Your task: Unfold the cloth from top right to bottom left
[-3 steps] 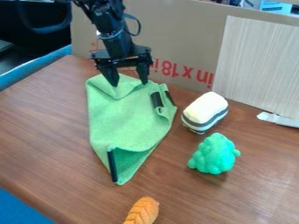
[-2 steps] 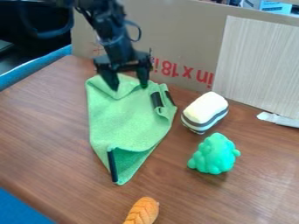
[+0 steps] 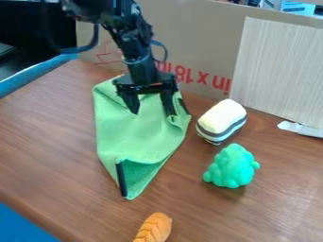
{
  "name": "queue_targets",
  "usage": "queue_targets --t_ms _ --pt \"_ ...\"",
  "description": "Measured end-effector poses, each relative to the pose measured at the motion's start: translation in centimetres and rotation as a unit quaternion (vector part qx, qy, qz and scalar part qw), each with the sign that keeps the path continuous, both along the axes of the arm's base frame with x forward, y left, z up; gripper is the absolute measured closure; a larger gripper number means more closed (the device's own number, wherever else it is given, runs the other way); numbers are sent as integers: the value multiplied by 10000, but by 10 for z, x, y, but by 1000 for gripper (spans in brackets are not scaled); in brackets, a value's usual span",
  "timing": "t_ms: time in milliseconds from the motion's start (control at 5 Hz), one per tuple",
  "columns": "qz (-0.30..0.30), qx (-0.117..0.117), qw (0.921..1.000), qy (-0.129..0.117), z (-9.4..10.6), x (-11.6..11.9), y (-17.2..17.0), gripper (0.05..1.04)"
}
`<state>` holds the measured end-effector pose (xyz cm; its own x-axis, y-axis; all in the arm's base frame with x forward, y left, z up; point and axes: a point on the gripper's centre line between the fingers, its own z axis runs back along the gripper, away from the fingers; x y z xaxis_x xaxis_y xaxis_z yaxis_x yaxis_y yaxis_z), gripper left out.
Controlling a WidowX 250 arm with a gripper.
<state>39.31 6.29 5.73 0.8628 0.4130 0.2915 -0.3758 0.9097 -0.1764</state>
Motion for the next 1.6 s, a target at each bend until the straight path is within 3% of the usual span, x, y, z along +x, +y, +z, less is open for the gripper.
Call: queue_targets --t_ms 1000,1200,1400,1600 --pt "47 30 10000 -26 -4 18 -17 112" --pt "131 31 9998 133 -16 18 -17 367" --pt "148 41 9998 90 -15 20 -17 670" --pt "157 64 9998 72 -15 21 -16 908"
